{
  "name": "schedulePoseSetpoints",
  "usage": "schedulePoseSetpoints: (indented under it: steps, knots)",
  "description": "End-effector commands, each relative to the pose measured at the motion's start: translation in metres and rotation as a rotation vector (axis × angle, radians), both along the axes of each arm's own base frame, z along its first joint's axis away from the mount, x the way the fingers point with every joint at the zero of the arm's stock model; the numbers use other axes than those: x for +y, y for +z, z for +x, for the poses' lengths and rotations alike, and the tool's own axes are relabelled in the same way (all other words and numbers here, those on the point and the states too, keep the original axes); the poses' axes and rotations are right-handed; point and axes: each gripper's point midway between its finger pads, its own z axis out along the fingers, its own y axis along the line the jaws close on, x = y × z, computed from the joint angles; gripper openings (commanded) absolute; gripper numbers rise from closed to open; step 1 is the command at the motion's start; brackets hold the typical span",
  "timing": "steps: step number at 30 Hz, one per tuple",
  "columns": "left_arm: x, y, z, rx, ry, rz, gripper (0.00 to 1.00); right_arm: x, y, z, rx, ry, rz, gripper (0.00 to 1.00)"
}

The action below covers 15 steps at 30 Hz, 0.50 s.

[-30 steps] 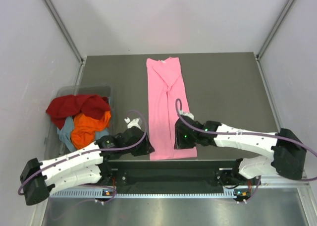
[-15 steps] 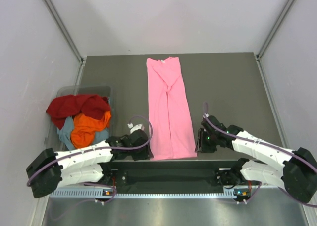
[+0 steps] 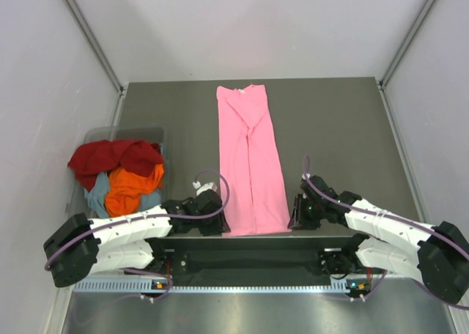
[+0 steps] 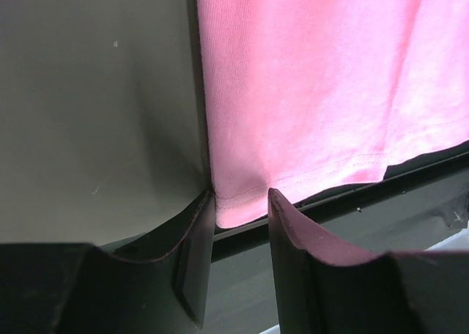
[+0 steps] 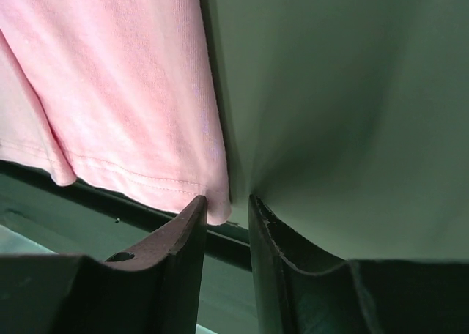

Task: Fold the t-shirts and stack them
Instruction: Fold the tshirt

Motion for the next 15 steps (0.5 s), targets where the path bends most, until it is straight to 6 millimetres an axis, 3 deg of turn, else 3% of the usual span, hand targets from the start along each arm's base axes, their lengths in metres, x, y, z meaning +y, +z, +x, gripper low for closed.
schedulePoseSetpoints:
  steps: [1, 15]
  knots:
    - [0.009, -0.007, -0.004, 0.013, 0.017, 0.017, 0.40, 0.005, 0.002, 0.007, -0.023, -0.027, 0.042, 0.30]
    - [0.008, -0.009, -0.017, 0.076, 0.002, -0.007, 0.32, 0.006, -0.003, 0.000, -0.002, -0.042, 0.073, 0.26]
